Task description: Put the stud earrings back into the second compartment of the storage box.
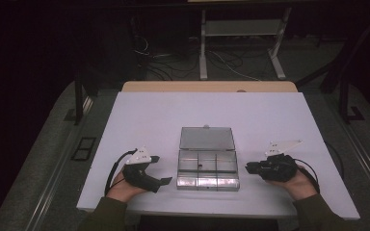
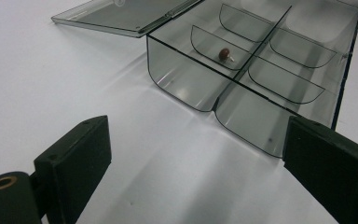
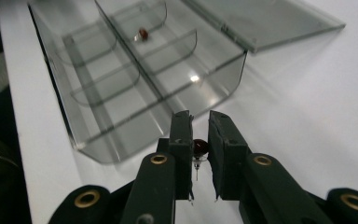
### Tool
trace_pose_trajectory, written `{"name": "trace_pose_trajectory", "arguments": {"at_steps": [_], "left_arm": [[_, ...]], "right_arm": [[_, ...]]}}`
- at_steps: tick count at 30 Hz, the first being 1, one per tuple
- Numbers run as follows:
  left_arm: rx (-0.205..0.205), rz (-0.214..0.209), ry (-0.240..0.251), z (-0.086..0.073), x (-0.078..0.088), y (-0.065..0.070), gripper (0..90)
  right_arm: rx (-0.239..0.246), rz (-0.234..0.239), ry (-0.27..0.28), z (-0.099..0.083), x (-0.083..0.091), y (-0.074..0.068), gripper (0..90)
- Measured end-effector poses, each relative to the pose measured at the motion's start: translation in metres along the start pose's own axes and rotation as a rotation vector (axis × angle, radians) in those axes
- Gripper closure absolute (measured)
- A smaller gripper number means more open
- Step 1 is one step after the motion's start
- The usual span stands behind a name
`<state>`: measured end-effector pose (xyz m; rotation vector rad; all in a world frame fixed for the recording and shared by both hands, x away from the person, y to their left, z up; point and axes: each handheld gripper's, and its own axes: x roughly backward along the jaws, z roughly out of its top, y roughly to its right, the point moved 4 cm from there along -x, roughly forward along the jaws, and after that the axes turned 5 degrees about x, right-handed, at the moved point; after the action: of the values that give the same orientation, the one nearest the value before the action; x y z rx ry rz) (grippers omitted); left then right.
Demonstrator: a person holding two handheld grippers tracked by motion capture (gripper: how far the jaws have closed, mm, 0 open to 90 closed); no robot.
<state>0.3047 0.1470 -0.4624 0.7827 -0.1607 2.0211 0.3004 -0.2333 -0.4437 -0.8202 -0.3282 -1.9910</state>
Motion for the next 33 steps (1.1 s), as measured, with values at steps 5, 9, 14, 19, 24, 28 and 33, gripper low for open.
{"name": "trace_pose_trajectory", "arguments": {"at_steps": [5,9,14,19,24,28,33], "left_arm": [[0.0,-0.001,0.008,0.0,0.001,-0.001,7.1],[0.0,-0.005,0.011,0.001,0.002,-0.001,7.1],[0.002,-0.004,0.015,0.001,0.002,0.0,7.1],[-0.003,-0.003,0.015,0.002,0.002,0.001,7.0],[-0.001,-0.002,0.018,0.003,0.001,0.003,7.0],[-0.001,-0.003,0.019,0.003,0.001,0.004,7.0],[-0.005,-0.002,0.018,0.003,0.001,0.004,7.0]], "right_arm": [[-0.004,0.017,0.036,0.015,0.003,0.002,78.6],[-0.005,0.021,0.05,0.026,0.001,0.003,78.6],[0.007,0.037,0.065,0.038,-0.003,0.0,78.6],[0.02,0.055,0.073,0.046,-0.007,-0.004,78.6],[0.03,0.074,0.078,0.053,-0.013,-0.007,78.6],[0.041,0.086,0.075,0.058,-0.02,-0.009,78.7],[0.048,0.104,0.066,0.063,-0.029,-0.013,78.6]]}}
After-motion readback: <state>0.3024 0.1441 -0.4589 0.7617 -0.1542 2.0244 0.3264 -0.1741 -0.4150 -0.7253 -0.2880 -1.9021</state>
